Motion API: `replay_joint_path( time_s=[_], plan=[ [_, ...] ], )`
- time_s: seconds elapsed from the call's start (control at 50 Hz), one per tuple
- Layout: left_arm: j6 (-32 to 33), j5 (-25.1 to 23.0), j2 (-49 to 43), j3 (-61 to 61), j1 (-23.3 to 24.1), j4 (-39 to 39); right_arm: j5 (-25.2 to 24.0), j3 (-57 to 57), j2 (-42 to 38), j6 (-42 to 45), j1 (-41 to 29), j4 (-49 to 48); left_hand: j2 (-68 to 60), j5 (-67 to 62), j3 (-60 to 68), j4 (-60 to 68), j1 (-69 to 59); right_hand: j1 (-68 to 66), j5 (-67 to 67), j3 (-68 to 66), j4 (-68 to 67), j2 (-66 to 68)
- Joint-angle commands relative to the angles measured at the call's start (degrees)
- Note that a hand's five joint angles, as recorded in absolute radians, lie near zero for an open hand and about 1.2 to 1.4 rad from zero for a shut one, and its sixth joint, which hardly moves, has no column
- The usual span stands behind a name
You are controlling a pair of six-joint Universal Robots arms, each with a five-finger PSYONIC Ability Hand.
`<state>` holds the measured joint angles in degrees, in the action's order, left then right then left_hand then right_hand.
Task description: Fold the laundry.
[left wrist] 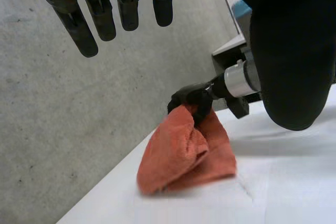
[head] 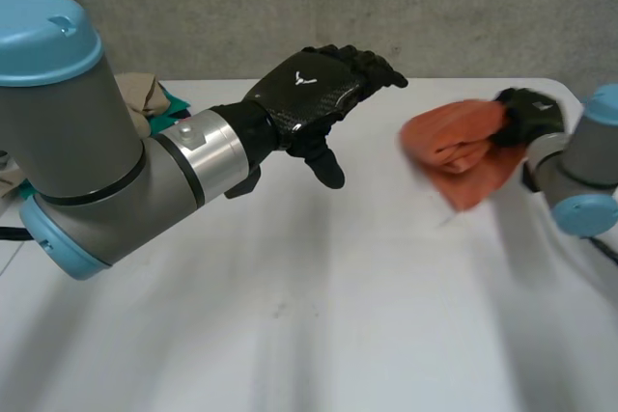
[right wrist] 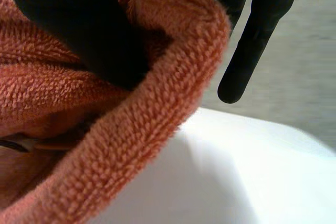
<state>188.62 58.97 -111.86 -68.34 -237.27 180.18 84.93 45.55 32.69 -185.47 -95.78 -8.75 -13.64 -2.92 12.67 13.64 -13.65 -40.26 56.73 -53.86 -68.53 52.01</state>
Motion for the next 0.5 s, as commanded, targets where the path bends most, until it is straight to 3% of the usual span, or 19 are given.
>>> replay_joint_path(
  time_s=[0.02, 0.12, 0.3, 0.32, 0.36, 0.5],
  plan=[
    [-0.7, 0.0, 0.8, 0.3, 0.2, 0.1, 0.3, -22.9, -12.9, 0.9, 8.9, 7.7, -2.1, -2.8, 3.1, 2.1, -2.1, -39.7, 13.3, -26.1, -11.5, 28.0],
    [-0.7, 0.0, 0.7, 0.3, 0.8, 0.1, -0.1, -32.4, -18.2, 1.1, 13.4, 10.2, -2.1, -2.8, 3.1, 2.1, -2.1, -39.7, 13.3, -26.1, -11.5, 28.0],
    [-0.7, 0.0, 0.0, 0.4, 1.2, 0.2, -0.5, -34.0, -19.3, 1.1, 16.0, 10.2, -2.1, -2.8, 3.1, 2.1, -2.1, -39.7, 13.3, -26.1, -11.5, 28.0],
    [-0.7, 0.0, 0.0, 0.4, 1.2, 0.2, -1.1, -33.4, -19.3, 1.1, 16.0, 10.2, -2.1, -2.8, 3.1, 2.1, -2.1, -27.6, 1.2, -14.0, 0.6, 15.9],
    [-0.7, 0.0, -0.1, 0.5, 1.5, 0.2, -1.3, -32.9, -19.2, 1.1, 15.9, 10.5, -2.0, -2.7, 2.9, 2.0, -2.0, 30.3, -56.7, 43.9, 58.5, -42.0],
    [-0.8, 0.2, 0.1, 0.4, 1.7, 0.1, 0.5, -25.2, -14.5, 3.5, 15.4, 11.8, -2.0, -2.7, 2.9, 2.0, -2.0, 30.3, -56.7, 43.9, 58.5, -42.0]
  ],
)
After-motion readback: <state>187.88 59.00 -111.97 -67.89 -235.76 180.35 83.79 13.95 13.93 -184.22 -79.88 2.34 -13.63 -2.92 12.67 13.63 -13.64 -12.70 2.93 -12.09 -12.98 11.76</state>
